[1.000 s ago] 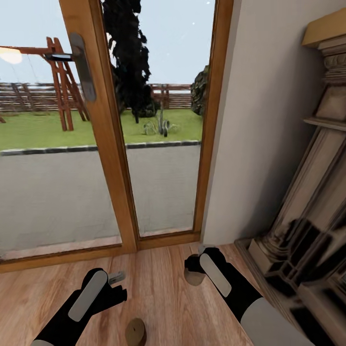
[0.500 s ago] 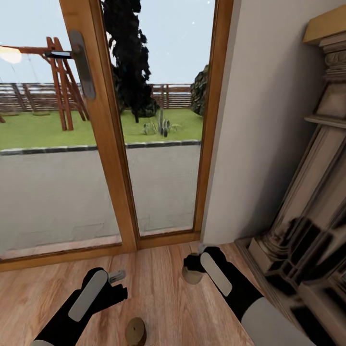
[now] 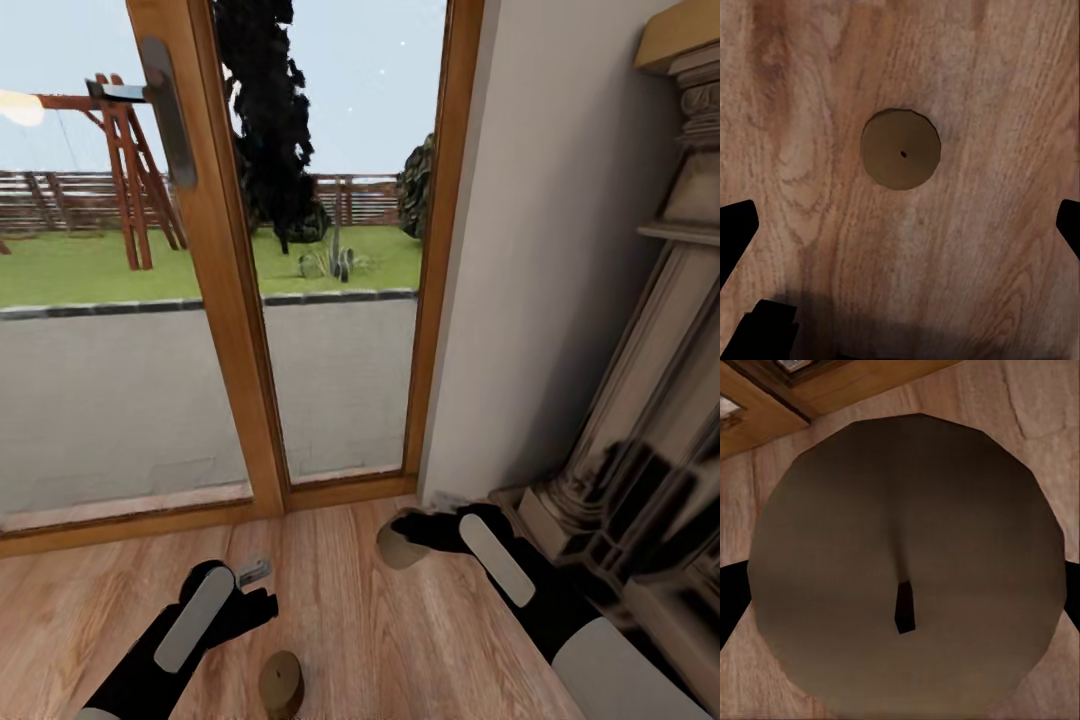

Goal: Place each of the two pumpkins and all three candles from the living room inside a cabinet in the living room (use any cabinet), then make sure every cabinet is closed, and position the cauldron so it is next to a table in the living room.

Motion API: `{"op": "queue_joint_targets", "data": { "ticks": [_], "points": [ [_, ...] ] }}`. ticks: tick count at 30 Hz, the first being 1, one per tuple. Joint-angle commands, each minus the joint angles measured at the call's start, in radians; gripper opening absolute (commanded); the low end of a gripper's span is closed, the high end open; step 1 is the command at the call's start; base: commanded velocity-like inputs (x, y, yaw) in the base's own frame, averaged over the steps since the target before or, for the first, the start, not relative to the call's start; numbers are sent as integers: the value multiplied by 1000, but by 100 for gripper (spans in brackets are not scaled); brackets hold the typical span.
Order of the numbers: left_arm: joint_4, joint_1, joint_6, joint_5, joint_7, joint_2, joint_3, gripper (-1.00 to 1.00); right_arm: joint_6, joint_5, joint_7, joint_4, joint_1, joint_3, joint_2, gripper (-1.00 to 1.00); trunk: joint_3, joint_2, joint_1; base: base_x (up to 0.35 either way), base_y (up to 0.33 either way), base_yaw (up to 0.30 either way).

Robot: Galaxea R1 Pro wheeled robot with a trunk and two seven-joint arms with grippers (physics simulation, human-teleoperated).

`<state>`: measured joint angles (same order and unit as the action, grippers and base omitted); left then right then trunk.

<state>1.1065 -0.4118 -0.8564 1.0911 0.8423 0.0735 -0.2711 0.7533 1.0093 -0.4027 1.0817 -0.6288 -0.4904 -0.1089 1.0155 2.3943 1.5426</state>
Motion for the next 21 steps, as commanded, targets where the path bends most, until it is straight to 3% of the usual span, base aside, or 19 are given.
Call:
{"op": "queue_joint_targets", "data": {
  "ticks": [1,4,7,14,21],
  "points": [
    [-8,-1,14,-23,-10,1,-7,100,1,8,11,5,-1,-3,-3,-100,4,8,4,0,0,0],
    [-47,-2,63,-101,-80,0,-11,100,1,10,82,17,0,-3,-14,-100,14,29,15,0,0,0],
    [-63,-7,78,-128,-129,0,-12,100,3,10,133,35,0,-4,-18,-100,23,50,27,0,0,0],
    [-71,-11,86,-141,-157,1,-13,100,17,40,171,171,23,-4,-20,-100,45,99,54,0,0,0],
    [-71,-11,87,-142,-158,1,-13,100,18,74,174,197,27,-4,-20,-100,71,107,60,0,0,0]
  ]
}}
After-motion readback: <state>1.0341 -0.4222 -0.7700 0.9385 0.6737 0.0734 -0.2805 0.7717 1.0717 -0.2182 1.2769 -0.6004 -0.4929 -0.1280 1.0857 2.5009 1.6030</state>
